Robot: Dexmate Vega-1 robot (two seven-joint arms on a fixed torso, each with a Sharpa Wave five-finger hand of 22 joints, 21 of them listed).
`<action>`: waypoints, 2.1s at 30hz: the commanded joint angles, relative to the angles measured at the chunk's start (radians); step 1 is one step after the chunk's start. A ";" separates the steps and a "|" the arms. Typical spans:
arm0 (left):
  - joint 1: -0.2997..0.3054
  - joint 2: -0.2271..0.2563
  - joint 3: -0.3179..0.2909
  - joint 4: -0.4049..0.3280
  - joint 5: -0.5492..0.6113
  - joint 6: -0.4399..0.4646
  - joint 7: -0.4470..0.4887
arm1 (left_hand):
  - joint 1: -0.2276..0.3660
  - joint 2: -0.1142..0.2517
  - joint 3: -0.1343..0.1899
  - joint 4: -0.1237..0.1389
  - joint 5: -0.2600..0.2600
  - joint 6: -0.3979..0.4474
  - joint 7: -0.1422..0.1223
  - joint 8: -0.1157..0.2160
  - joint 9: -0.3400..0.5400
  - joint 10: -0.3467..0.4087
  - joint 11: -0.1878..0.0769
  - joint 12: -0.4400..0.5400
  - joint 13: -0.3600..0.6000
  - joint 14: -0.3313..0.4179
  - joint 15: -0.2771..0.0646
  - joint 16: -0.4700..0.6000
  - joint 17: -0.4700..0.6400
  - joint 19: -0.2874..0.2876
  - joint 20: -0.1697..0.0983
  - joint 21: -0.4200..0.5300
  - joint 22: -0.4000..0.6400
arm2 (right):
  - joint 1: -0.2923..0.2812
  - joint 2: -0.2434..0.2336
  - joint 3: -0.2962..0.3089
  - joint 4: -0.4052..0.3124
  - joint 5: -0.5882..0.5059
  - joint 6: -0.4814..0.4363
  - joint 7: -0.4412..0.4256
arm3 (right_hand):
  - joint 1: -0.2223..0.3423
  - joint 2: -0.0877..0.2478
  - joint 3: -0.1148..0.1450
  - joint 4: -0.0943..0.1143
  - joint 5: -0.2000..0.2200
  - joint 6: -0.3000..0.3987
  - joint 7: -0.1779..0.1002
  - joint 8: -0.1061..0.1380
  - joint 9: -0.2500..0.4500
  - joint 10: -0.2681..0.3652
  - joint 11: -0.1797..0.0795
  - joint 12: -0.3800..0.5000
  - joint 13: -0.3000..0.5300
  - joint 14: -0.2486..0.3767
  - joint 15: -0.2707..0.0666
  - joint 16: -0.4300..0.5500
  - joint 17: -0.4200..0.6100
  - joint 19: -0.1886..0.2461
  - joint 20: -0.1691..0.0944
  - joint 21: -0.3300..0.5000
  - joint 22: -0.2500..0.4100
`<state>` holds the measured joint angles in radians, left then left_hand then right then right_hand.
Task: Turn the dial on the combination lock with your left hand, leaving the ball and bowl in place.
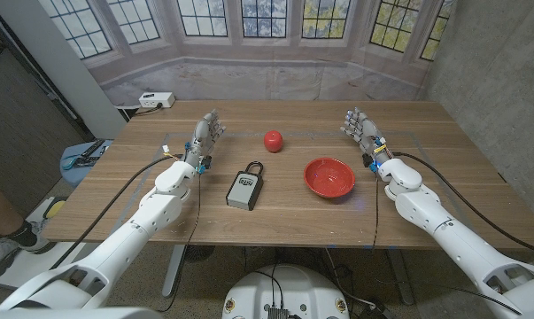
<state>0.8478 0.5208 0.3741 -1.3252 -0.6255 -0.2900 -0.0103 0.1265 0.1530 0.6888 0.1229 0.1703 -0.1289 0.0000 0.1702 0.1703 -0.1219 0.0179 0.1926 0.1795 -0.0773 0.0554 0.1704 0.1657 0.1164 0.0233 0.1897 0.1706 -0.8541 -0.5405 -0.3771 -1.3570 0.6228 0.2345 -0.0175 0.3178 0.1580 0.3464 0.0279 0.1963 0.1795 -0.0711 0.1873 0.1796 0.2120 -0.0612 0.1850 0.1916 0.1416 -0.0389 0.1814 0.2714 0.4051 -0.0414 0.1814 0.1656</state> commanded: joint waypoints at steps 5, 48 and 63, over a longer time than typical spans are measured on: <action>0.014 0.045 0.024 -0.079 0.067 0.040 0.038 | 0.005 0.008 0.009 -0.005 0.006 -0.019 -0.002 0.002 0.005 -0.008 0.000 0.003 0.003 -0.010 0.003 0.005 0.003 0.006 -0.003 0.004 0.002 | -0.017 -0.042 -0.025 -0.082 -0.063 -0.094 -0.079 | 0.033 0.003 0.021 -0.028 0.003 0.019 0.000 0.007 0.003 0.008 0.002 0.007 0.002 0.002 -0.060 0.004 -0.016 0.003 -0.068 0.006 0.003; 0.119 0.206 0.025 -0.327 0.209 0.114 0.079 | 0.024 0.006 0.014 -0.030 0.003 -0.001 -0.014 0.014 0.006 0.009 -0.004 0.010 0.004 0.003 0.002 0.007 0.002 0.011 0.006 0.006 0.003 | -0.040 -0.058 -0.004 -0.087 -0.114 -0.042 -0.118 | 0.059 0.009 0.035 -0.055 -0.009 0.020 -0.002 0.004 0.003 0.004 -0.006 0.007 0.001 -0.003 -0.077 0.013 -0.033 0.001 -0.071 0.007 0.003; 0.204 0.294 0.009 -0.474 0.275 0.169 0.114 | 0.008 -0.002 0.000 -0.019 0.001 0.007 -0.024 0.015 0.006 0.004 -0.013 0.007 0.004 -0.045 0.042 -0.001 0.010 -0.026 0.041 -0.005 0.003 | -0.036 -0.069 -0.004 -0.069 -0.122 -0.023 -0.095 | 0.067 0.009 0.037 -0.067 -0.014 0.011 0.002 0.000 0.002 0.000 -0.005 0.006 0.000 -0.006 -0.078 0.017 -0.039 0.004 -0.067 0.009 0.003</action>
<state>0.9939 0.7632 0.3963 -1.7046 -0.3908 -0.1566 0.0708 0.1407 0.1590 0.6948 0.1022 0.1702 -0.1197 -0.0199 0.1780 0.1747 -0.1181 0.0140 0.1963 0.1792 -0.1129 0.0911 0.1700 0.1703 0.0943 0.0558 0.1896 0.1702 -0.8900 -0.6004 -0.3831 -1.4371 0.5027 0.2002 -0.1299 0.3741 0.1663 0.3782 -0.0322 0.1845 0.1908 -0.0727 0.1888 0.1792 0.2118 -0.0610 0.1849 0.1904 0.1380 -0.0353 0.1891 0.2321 0.4048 -0.0413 0.1852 0.1653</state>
